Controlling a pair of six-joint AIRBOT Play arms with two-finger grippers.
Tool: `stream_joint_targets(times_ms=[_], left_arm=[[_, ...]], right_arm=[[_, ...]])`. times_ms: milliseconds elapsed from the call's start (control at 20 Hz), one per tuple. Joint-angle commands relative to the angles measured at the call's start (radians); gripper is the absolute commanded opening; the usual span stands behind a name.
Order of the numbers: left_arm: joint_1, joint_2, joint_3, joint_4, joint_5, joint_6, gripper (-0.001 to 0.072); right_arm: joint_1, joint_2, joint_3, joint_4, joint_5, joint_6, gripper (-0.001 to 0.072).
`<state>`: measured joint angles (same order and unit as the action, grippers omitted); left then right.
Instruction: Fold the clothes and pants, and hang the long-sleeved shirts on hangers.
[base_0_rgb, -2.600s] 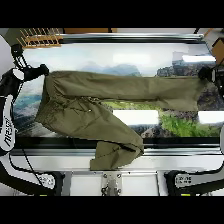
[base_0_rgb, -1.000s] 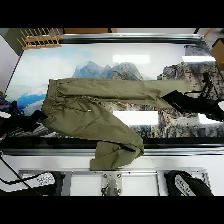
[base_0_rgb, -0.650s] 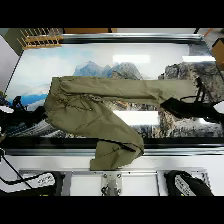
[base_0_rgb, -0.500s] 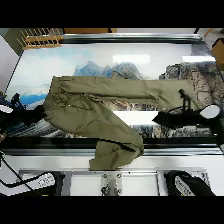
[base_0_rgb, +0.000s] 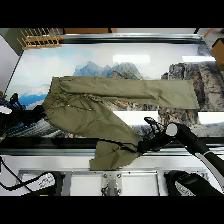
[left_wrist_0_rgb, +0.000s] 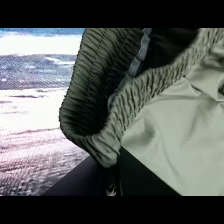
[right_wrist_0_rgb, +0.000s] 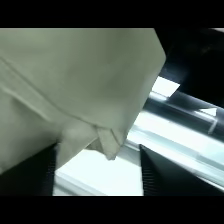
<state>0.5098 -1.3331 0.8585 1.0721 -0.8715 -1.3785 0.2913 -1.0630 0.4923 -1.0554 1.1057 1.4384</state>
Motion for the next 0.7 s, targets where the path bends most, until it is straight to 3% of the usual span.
stream_joint_targets(times_ms=[0,50,100,200,350,500,650], left_arm=[[-0.001,0.002,0.0,-0.002,0.0,0.002,0.0018],[-0.001,0.002,0.001,-0.002,-0.002,0.002,0.0018],[-0.001,0.002,0.014,-0.002,-0.019,0.002,0.0019],[-0.002,0.002,0.074,-0.003,-0.065,0.002,0.0018],[-0.033,0.003,0.205,-0.002,-0.167,0.002,0.0018],[-0.097,0.026,0.297,-0.002,-0.161,0.002,0.0018],[-0.135,0.045,0.343,-0.001,-0.101,-0.006,0.0018]], right_arm=[[0.034,-0.051,-0.008,-0.034,-0.061,0.014,0.0288],[0.032,-0.054,-0.002,-0.057,-0.072,0.018,0.0129],[0.028,-0.05,0.016,-0.107,-0.077,0.049,0.0014],[-0.016,-0.032,0.119,-0.312,-0.045,0.15,0.0012],[-0.161,-0.016,0.459,-0.584,0.08,0.158,0.0011],[-0.271,-0.023,0.875,-0.628,0.135,0.137,0.001],[-0.258,-0.006,1.071,-0.639,0.119,0.176,0.0009]])
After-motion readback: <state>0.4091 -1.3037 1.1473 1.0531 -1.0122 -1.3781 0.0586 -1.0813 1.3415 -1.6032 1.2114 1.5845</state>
